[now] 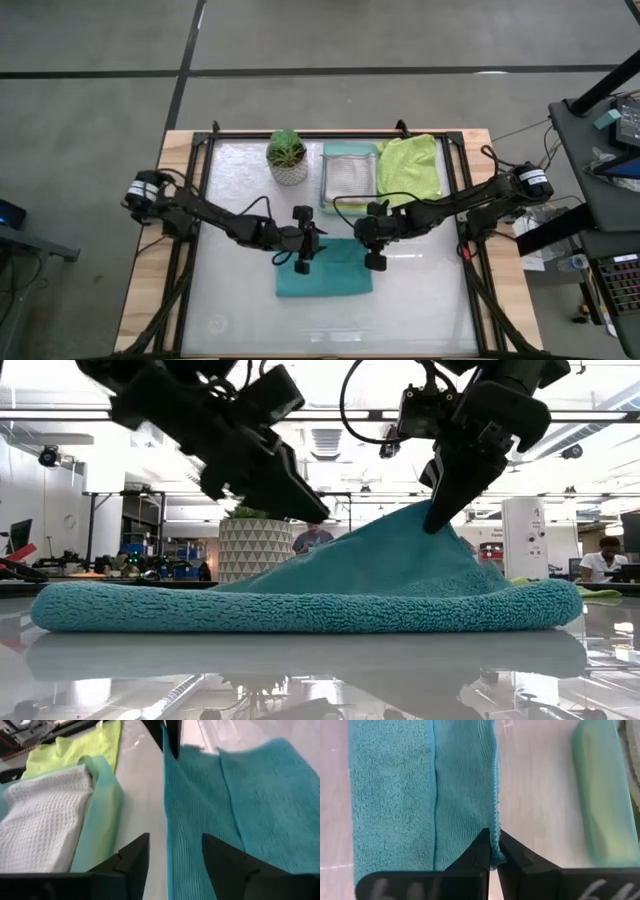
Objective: Fold microfiber towels
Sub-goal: Fold the blue microfiber cloth
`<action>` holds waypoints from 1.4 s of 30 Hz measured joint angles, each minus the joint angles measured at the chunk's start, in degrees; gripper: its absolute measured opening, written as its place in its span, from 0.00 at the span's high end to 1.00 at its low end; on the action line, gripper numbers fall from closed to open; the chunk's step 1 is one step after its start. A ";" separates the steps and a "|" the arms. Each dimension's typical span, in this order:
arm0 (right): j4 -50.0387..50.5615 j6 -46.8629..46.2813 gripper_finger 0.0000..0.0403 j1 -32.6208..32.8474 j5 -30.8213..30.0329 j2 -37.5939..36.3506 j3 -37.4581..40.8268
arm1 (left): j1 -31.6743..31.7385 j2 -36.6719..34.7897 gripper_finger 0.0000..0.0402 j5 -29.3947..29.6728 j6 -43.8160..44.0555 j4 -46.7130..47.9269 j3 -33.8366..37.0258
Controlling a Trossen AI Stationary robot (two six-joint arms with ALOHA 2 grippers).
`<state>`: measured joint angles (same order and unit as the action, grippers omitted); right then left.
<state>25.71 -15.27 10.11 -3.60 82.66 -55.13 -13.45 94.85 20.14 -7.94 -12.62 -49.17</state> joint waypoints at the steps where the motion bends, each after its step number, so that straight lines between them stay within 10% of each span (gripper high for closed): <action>1: -0.03 -0.19 0.97 -0.02 -0.03 -0.11 0.00 | -0.02 -0.79 0.59 0.02 0.07 1.06 0.02; 13: 1.27 -0.18 0.97 -0.02 0.07 -0.27 0.02 | -1.01 -6.74 0.59 -0.02 9.43 20.45 0.55; 32: 2.66 -3.60 0.82 -0.81 -2.35 -0.49 -0.63 | -1.00 -0.14 0.59 6.11 21.14 14.43 8.46; 42: -0.28 -4.33 0.66 3.79 -2.02 -0.45 2.08 | -4.61 -8.61 0.59 -8.74 22.23 21.33 7.69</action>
<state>25.43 -19.60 13.90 -5.62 82.21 -53.06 -18.06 86.24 11.40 14.28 8.71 -41.47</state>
